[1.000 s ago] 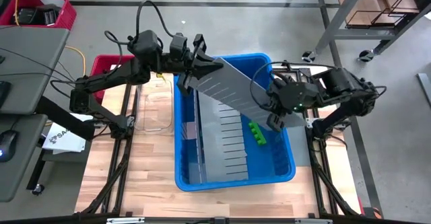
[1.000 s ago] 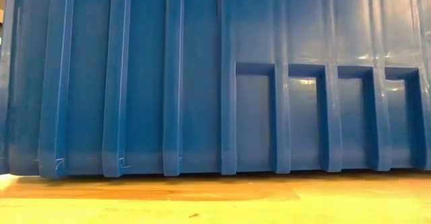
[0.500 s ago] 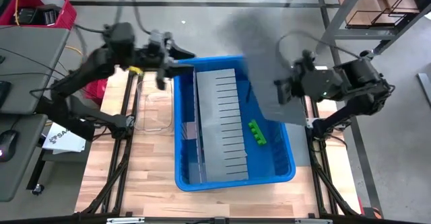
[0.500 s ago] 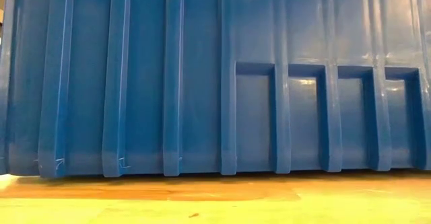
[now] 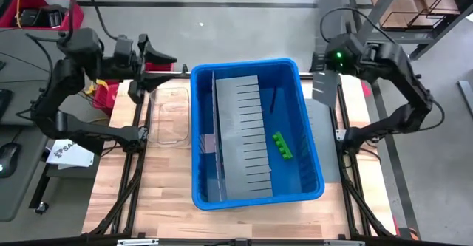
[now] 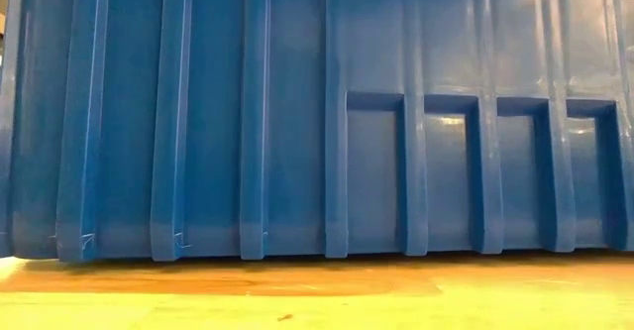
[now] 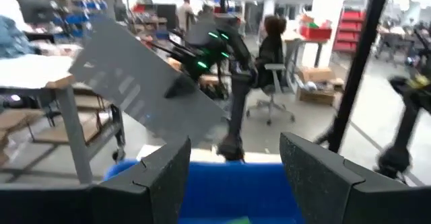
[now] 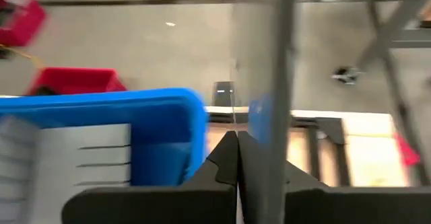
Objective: Sort blocks
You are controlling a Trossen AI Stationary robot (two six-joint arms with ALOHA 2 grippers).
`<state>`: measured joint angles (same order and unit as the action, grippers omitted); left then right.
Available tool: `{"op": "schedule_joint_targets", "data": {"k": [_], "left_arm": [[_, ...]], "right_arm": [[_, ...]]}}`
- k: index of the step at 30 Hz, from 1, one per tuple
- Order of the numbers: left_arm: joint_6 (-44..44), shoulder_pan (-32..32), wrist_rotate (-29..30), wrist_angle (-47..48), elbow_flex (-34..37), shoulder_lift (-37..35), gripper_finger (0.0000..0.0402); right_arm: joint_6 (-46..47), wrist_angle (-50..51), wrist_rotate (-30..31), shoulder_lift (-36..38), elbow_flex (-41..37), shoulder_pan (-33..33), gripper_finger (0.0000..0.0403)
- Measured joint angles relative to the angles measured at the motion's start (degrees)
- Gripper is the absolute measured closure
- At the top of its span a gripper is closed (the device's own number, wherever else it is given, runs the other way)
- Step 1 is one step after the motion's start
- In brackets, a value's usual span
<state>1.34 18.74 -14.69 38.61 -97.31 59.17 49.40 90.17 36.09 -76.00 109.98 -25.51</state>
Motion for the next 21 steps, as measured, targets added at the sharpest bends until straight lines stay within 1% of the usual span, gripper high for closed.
{"op": "schedule_joint_targets", "data": {"k": [1, 3, 6, 8, 11, 15, 18, 21], "left_arm": [[0.00, -0.02, -0.06, 1.23, 0.04, -0.41, 0.0178], [0.65, -0.44, -0.46, 3.50, 0.04, -1.13, 0.0178], [1.09, -0.92, 0.06, 6.57, 0.04, -1.74, 0.0178], [-0.14, -0.95, 0.20, 7.83, 0.04, -2.01, 0.0178], [-0.50, -0.96, 0.23, 8.41, 0.04, -1.92, 0.0178], [-0.52, -0.96, 0.37, 8.83, 0.06, -2.08, 0.0178], [-0.57, -0.96, 0.22, 8.86, 0.05, -2.14, 0.0179], [-0.41, -0.92, 0.45, 9.38, 0.04, -2.08, 0.0179]], "right_arm": [[-1.24, -0.33, -0.57, 0.15, -0.56, -1.92, 0.0402], [-2.65, -0.41, -4.46, 0.47, -1.22, -5.53, 0.0402], [-4.40, -0.24, -15.70, 2.02, -3.76, -10.28, 0.0402], [-3.74, -0.21, -20.54, 3.46, -8.28, -10.43, 0.0402], [0.33, -0.38, -24.51, 6.01, -17.95, -8.54, 0.0402], [8.09, 0.18, -30.18, 11.87, -30.27, -4.59, 0.0402], [15.85, -0.42, -33.16, 16.14, -37.98, 0.02, 0.0402], [23.86, 0.05, -37.07, 20.76, -43.22, 5.69, 0.0402]]}}
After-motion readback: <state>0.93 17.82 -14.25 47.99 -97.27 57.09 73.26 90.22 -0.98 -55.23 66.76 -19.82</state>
